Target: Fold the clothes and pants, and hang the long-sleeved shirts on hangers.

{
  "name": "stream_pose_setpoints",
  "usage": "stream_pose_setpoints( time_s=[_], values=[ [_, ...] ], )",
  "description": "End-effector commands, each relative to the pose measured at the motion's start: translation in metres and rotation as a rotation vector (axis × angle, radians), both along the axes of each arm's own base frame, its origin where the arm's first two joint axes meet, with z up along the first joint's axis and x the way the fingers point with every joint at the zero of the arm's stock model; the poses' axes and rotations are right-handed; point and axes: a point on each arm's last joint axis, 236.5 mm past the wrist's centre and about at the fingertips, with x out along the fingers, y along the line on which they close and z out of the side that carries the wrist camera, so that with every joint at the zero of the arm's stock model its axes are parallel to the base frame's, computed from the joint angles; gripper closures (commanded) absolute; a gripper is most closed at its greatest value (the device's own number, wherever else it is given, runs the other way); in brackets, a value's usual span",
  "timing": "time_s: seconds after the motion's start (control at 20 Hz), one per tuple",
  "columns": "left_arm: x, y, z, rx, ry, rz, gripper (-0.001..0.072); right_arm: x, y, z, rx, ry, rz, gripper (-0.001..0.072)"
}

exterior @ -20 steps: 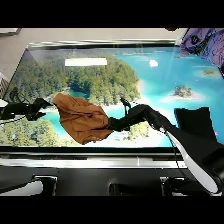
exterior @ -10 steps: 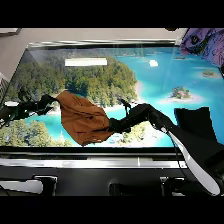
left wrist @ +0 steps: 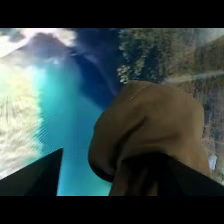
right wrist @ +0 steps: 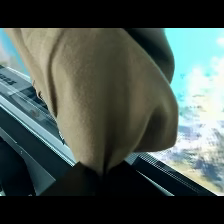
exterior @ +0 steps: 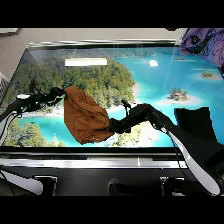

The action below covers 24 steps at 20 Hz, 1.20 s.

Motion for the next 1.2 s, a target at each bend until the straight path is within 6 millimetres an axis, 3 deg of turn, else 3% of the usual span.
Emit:
stream_pose_setpoints(
  time_s=[0.0,0.05,0.1,0.25,0.35,0.5,0.6,0.7,0.85,1.0,1.15],
  values=[
    [0.018,-0.02,-0.006,-0.022,-0.013,-0.024,0.0366,0.0,0.0,0.0,-0.002,0.0,-0.001,0.0678],
    [0.022,-0.025,-0.007,-0.039,-0.013,-0.026,0.0567,0.0,-0.001,0.0,-0.003,0.0,0.0,0.0678],
    [0.026,-0.027,-0.007,-0.052,-0.017,-0.026,0.0691,0.0,-0.001,0.0,-0.003,0.0,0.0,0.0678],
    [0.031,-0.028,0.009,-0.062,-0.046,-0.042,0.0696,0.0,-0.002,-0.001,-0.01,-0.004,0.006,0.0678],
    [0.034,-0.013,0.032,-0.04,-0.086,-0.036,0.0698,0.002,-0.009,0.003,-0.032,-0.043,0.021,0.0679],
    [0.032,0.024,0.096,0.011,-0.193,-0.001,0.0698,0.024,-0.033,0.033,-0.146,-0.23,0.046,0.0679],
    [0.022,0.043,0.152,0.039,-0.282,0.012,0.0699,0.05,-0.049,0.079,-0.213,-0.402,0.03,0.0679],
    [0.002,0.05,0.21,0.077,-0.37,-0.007,0.0699,0.073,-0.064,0.146,-0.247,-0.599,-0.003,0.0679],
    [-0.054,0.051,0.289,0.193,-0.439,-0.043,0.0699,0.08,-0.099,0.26,-0.308,-0.872,-0.064,0.0679],
    [-0.123,0.054,0.347,0.396,-0.452,-0.013,0.0698,0.043,-0.14,0.359,-0.33,-1.072,-0.129,0.0679],
    [-0.193,0.047,0.395,0.515,-0.49,0.054,0.0698,-0.015,-0.17,0.417,-0.282,-1.177,-0.186,0.0679]
  ],
)
